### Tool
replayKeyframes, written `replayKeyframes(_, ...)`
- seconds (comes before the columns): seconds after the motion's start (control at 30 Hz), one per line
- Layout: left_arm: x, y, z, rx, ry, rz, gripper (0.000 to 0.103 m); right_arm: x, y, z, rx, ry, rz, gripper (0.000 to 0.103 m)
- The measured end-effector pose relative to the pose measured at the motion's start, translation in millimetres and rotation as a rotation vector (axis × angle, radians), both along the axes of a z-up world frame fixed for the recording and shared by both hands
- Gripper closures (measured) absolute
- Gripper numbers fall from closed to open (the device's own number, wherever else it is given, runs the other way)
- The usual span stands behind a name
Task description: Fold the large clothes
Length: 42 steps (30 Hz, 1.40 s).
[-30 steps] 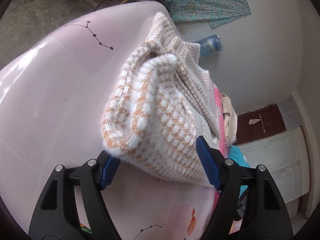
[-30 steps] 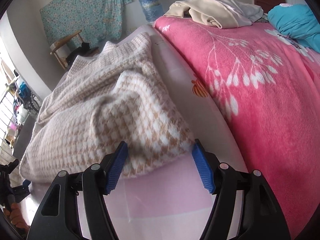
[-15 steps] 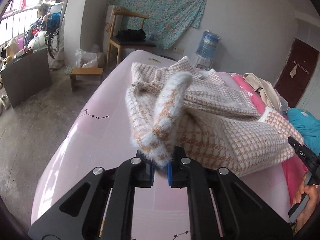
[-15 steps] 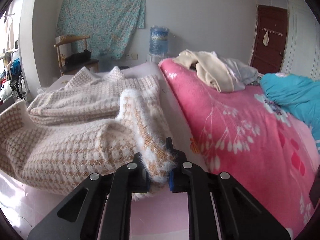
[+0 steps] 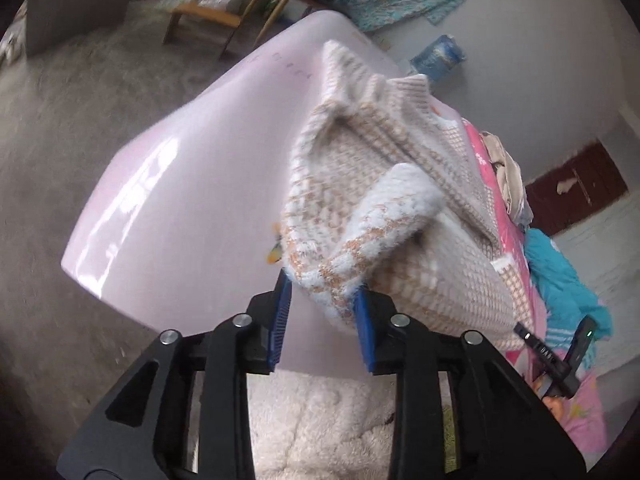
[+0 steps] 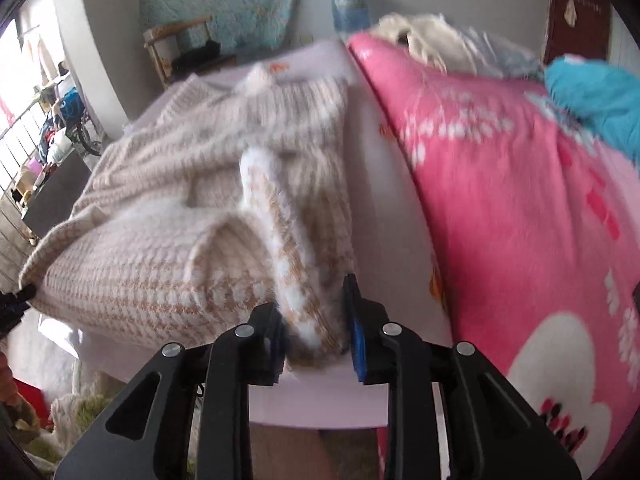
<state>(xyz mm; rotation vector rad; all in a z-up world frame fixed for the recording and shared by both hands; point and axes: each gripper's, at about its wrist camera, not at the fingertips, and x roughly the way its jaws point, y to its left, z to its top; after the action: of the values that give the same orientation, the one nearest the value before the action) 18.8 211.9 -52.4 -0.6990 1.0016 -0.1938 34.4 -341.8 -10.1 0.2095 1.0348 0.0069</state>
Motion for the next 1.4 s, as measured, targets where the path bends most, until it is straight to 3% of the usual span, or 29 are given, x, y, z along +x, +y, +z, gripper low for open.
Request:
replayKeyframes(0.07,-10,26,-14,-0.111,0.014,0.09,0.064,-1,-20,-11,0.112,0.051,-0.039,0.071)
replayKeyframes(0.1,-16,39,-13,-0.132,0.0,0.146,0.064,-3,-29,-9,0.156,0.05,-0.061,0.063)
replayKeyframes(0.17,-23,59,-4,-0.131,-0.052,0.217,0.061,-6,-42,1,0.186,0.013,-0.084,0.058)
replayKeyframes(0.27,-19,61,16,-0.049,-0.113,0.241,0.061,-3,-42,19,0.108,-0.049,-0.106,0.058)
replayKeyframes(0.33,-5,40,30,-0.003,-0.163,0.176,0.061,3,-33,28,0.08,-0.087,-0.08,0.058)
replayKeyframes(0.43,17,0,46,0.067,-0.221,0.0,0.059,16,-10,37,0.108,-0.131,0.006,0.057)
replayKeyframes(0.5,38,-39,52,0.196,-0.219,-0.118,0.05,29,8,35,0.09,-0.127,0.066,0.054)
replayKeyframes(0.57,56,-74,49,0.363,-0.196,-0.181,0.049,42,22,31,0.051,-0.116,0.111,0.049)
replayKeyframes(0.63,72,-96,43,0.454,-0.2,-0.219,0.049,56,31,25,0.005,-0.105,0.133,0.049)
replayKeyframes(0.73,95,-111,38,0.524,-0.207,-0.25,0.049,75,32,16,-0.041,-0.091,0.135,0.049)
replayKeyframes(0.93,122,-118,29,0.603,-0.189,-0.288,0.049,105,21,3,0.007,-0.033,0.118,0.049)
replayKeyframes(0.97,124,-117,27,0.603,-0.184,-0.289,0.054,109,21,1,0.002,-0.022,0.121,0.049)
replayKeyframes(1.0,124,-115,24,0.594,-0.181,-0.291,0.06,112,21,-2,-0.004,-0.008,0.121,0.05)
replayKeyframes(1.07,125,-111,18,0.587,-0.164,-0.291,0.086,116,20,-10,-0.022,0.018,0.11,0.07)
replayKeyframes(1.1,125,-109,16,0.583,-0.163,-0.284,0.089,117,19,-13,-0.032,0.031,0.104,0.086)
replayKeyframes(1.13,123,-107,17,0.567,-0.175,-0.276,0.093,117,17,-15,-0.032,0.034,0.093,0.094)
replayKeyframes(1.23,117,-101,28,0.547,-0.221,-0.243,0.094,116,9,-7,-0.003,-0.003,0.064,0.095)
replayKeyframes(1.4,121,-89,62,0.487,-0.314,-0.17,0.094,126,10,31,-0.02,-0.141,0.05,0.096)
